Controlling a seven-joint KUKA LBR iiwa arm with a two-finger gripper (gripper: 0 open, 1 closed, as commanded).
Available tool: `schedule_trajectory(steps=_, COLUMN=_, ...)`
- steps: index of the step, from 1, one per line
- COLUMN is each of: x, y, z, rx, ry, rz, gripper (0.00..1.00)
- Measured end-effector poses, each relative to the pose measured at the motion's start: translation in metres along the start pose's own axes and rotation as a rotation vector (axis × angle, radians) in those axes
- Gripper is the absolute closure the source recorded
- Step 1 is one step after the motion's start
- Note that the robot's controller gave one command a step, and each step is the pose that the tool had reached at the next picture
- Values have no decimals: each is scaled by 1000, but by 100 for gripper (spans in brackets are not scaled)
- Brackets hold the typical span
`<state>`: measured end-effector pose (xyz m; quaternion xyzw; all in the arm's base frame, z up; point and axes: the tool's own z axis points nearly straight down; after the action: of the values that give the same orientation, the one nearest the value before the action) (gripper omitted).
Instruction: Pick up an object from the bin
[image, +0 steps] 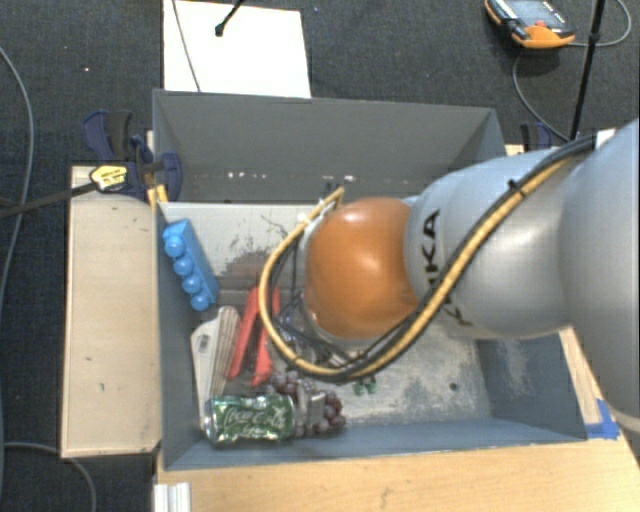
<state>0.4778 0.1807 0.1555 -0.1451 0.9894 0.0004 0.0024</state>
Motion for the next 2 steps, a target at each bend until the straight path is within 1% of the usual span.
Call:
schedule_trajectory(steps=1, x=-7, y=15, z=73, rx=-1, ry=-4, rz=-389, gripper=0)
schedule_trajectory(steps=2, x=-11, y=18, z=96, rx=1, ry=-19, rz=-417, gripper=100)
